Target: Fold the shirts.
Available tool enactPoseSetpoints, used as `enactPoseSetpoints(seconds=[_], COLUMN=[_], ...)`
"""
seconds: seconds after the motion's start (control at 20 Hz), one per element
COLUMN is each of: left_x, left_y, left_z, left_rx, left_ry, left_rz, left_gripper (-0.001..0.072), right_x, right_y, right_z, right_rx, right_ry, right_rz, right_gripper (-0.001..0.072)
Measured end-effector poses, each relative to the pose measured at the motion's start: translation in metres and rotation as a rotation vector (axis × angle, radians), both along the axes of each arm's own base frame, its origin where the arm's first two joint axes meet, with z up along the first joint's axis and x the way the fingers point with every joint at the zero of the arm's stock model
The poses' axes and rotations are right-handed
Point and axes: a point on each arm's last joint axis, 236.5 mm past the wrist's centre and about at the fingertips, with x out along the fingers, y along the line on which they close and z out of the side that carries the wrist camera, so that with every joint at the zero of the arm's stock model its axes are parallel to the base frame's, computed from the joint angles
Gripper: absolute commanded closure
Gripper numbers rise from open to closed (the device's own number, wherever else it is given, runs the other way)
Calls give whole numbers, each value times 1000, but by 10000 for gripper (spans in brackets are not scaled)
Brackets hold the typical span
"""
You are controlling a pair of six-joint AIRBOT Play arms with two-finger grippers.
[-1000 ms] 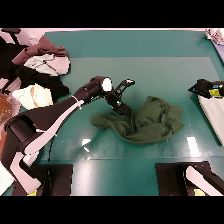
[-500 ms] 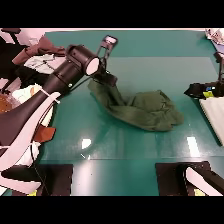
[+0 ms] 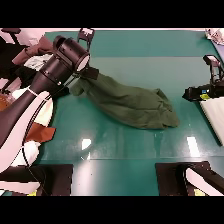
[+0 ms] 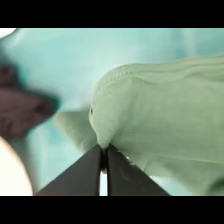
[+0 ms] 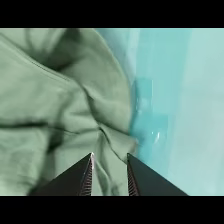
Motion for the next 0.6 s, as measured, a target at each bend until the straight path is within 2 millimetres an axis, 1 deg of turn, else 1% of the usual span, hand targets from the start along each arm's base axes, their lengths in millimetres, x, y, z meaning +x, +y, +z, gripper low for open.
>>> enactPoseSetpoints(seconds=[0.1, 0.15, 0.4, 0.5, 0.6], left_x=[-4, -5, 2, 5, 3], left_y=[11, 15, 36, 49, 60], left_z=[-7, -13, -44, -54, -63], left_rx=[32, 40, 26, 15, 0], left_ry=[19, 27, 62, 84, 124], left_rz=[32, 46, 108, 133, 157], left_gripper=[680, 679, 677, 678, 678], right_x=[-3, -4, -7, -9, -10], right_y=[7, 14, 65, 79, 85], right_z=[-8, -11, -20, -25, -29], right_rx=[26, 45, 123, 134, 141], right_ry=[41, 55, 101, 122, 136], right_rz=[11, 24, 146, 183, 197], right_gripper=[443, 442, 442, 442, 443])
